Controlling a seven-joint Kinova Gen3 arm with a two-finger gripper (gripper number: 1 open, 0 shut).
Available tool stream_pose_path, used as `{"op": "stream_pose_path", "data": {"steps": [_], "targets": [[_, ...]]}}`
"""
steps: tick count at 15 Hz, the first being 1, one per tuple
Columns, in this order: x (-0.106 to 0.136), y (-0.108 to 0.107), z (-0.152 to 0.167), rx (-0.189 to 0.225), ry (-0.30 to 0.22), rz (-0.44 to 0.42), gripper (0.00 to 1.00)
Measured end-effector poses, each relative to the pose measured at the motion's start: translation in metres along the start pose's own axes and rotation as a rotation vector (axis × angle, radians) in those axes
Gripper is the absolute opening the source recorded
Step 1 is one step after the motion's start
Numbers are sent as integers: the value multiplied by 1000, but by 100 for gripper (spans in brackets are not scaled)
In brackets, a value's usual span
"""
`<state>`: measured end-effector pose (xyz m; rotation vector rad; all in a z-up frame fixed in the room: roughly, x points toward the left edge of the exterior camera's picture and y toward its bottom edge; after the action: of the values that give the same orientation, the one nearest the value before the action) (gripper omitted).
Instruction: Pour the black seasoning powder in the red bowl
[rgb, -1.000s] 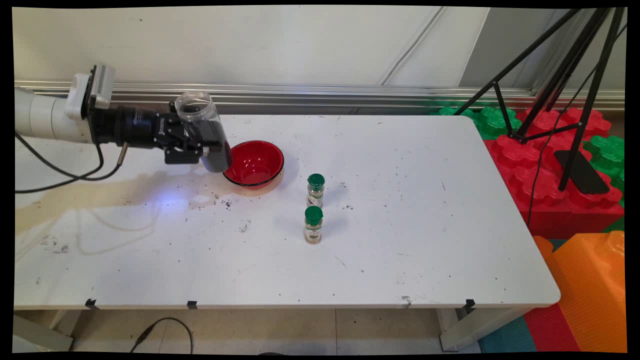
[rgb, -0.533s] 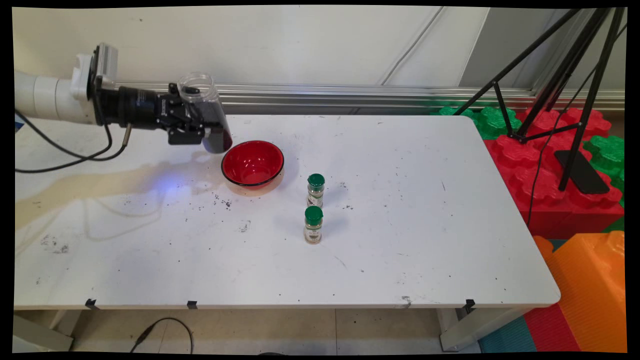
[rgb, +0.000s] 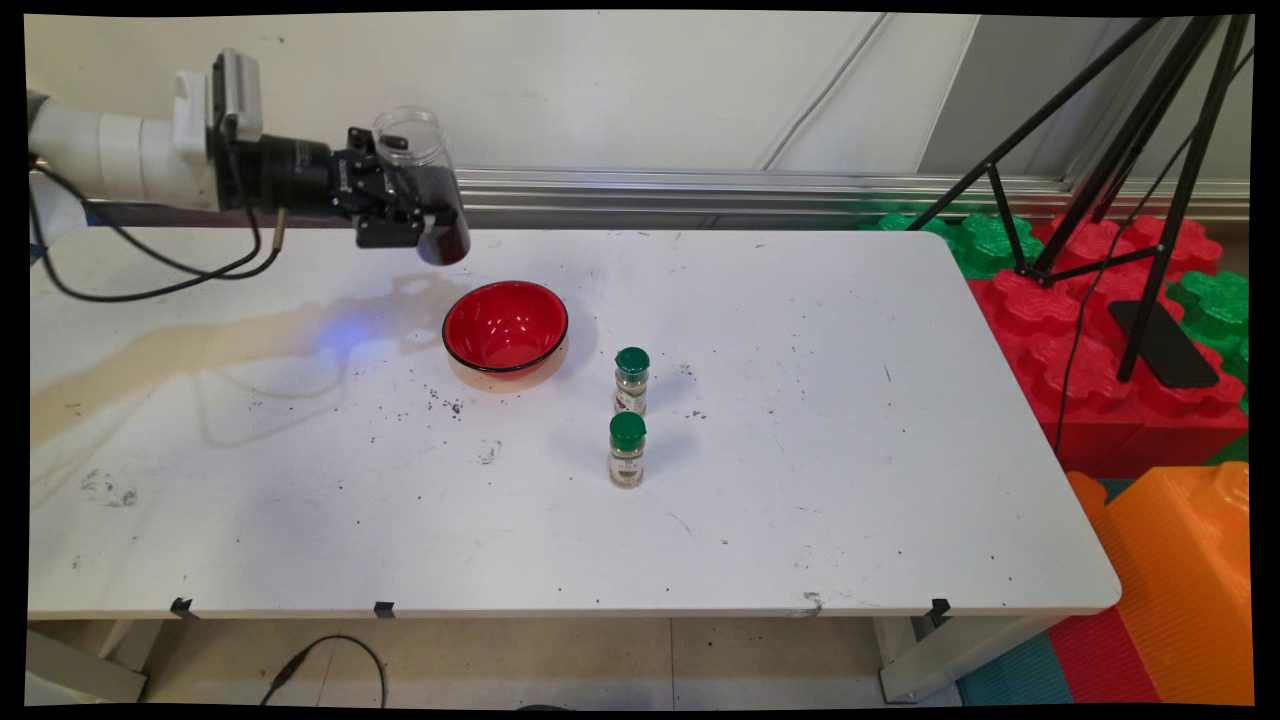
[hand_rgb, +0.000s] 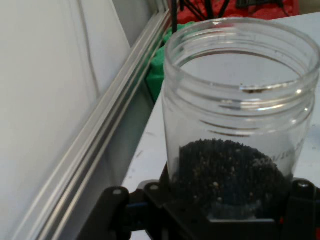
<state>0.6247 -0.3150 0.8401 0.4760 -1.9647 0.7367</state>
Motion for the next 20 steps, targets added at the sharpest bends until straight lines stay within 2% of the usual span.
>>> {"op": "stream_pose_path", "data": {"steps": [9, 15, 20], "targets": [[4, -37, 35, 67, -33, 66, 0], [1, -54, 60, 102, -67, 176, 0], [-4, -59, 74, 116, -89, 295, 0]]}}
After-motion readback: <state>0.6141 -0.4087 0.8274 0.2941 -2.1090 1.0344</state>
